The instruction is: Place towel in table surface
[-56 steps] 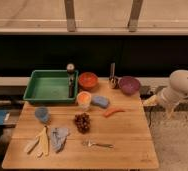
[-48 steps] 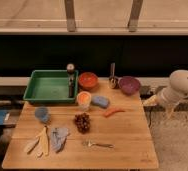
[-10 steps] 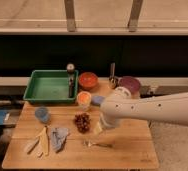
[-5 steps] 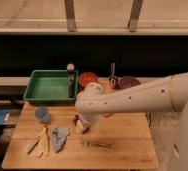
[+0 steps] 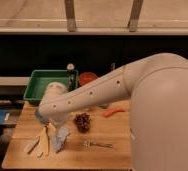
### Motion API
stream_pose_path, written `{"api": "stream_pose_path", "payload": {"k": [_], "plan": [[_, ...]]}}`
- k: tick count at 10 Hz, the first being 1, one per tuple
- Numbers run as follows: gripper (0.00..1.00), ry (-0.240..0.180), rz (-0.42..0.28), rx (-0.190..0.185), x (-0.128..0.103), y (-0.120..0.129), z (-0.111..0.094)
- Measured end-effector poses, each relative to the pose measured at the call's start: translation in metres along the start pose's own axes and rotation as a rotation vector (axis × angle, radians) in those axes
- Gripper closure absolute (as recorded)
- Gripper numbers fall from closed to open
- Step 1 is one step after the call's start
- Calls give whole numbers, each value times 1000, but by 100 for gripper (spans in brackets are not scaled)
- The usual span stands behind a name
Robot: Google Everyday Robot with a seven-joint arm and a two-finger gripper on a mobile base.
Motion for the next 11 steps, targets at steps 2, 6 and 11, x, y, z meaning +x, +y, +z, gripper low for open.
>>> {"api": "stream_pose_path", "payload": {"k": [2,6,11], "plan": [[20,-2,-143,-7,-15,56,-1],[20,0,-204,-10,-20,79,1],[20,26,-136,-61,0,69,34]]}}
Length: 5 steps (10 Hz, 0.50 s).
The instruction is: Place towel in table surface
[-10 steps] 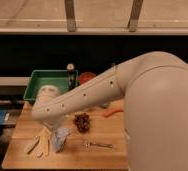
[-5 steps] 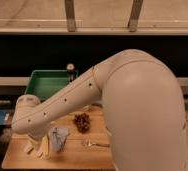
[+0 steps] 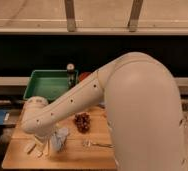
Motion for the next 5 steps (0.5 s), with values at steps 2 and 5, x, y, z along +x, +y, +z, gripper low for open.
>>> {"api": "stream_pose_path", "payload": {"k": [2,5], "plan": [[20,-3,19,-19,3,-2,13],[20,-13,38,-39,-1,-10,23]]}}
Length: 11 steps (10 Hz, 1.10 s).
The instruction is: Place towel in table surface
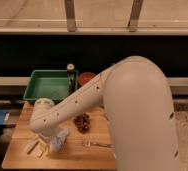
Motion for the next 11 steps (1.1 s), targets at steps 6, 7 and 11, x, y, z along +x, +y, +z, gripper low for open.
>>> {"api": "stream_pose_path", "payload": {"k": [6,7,11], "plan": [[20,-35,39,-40,-7,-19,20],[23,-46,42,-44,-7,-19,20],[61,-69,19,-45,-8,-15,21]]}}
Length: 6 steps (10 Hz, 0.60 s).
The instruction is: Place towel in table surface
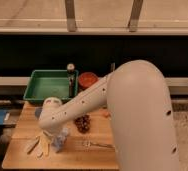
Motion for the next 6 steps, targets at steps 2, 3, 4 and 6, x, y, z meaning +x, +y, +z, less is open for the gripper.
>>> {"api": "stream_pose_path", "payload": {"k": [2,3,4,6], "plan": [[83,-7,-5,-10,1,2,3],[91,-8,-5,-13,1,2,3],[98,-8,-7,-13,2,2,3],[100,-6,-2,-7,4,3,-1]]}}
